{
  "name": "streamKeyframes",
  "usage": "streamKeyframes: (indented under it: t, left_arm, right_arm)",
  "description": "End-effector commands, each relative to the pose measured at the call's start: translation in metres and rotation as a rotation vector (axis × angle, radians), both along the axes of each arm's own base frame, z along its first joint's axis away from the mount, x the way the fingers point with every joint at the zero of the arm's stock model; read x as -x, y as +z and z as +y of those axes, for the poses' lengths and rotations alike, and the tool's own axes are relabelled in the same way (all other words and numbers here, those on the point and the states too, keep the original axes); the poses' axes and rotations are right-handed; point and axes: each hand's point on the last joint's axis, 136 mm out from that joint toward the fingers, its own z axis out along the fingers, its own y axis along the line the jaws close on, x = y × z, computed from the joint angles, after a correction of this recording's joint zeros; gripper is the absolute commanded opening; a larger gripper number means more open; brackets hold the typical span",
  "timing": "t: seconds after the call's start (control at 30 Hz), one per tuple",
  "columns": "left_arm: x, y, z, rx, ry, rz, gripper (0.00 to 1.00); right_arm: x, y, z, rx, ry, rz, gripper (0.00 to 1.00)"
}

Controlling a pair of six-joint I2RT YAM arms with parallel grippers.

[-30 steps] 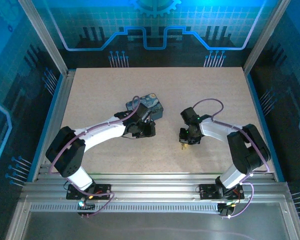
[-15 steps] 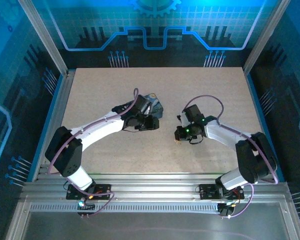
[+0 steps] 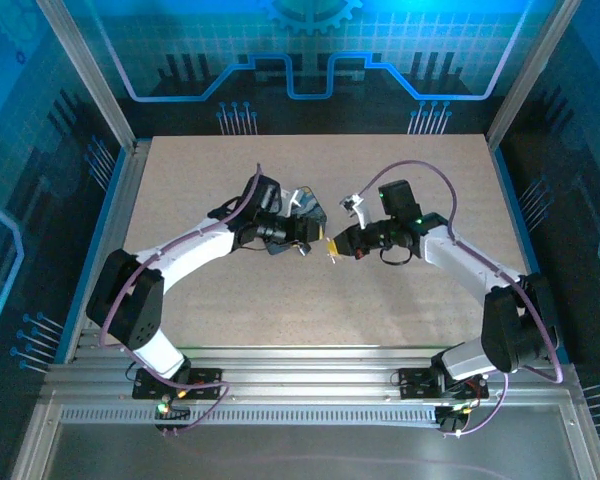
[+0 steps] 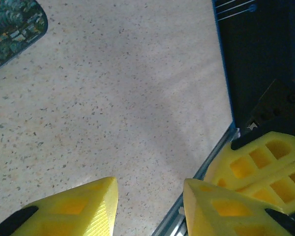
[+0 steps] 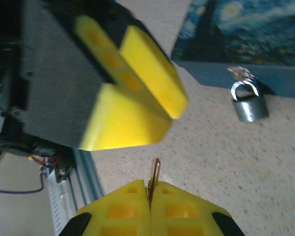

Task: Unlock the padlock with the key

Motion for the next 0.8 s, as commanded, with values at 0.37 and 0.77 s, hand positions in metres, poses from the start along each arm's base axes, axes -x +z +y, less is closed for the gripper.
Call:
streamKeyframes:
  t: [0.37, 0.77]
  left_arm:
    - [-0.004, 0.037, -0.002, 0.229, -0.052, -0.033, 0.39]
    - [-0.003, 0.031, -0.005, 0.245, -0.062, -0.004, 0.31]
  right_arm:
    - [-0.008, 0.008, 0.012, -0.066, 0.123, 0.022, 0.0]
    - [-0.011, 0.011, 0.018, -0.075, 0.129, 0.016, 0.0]
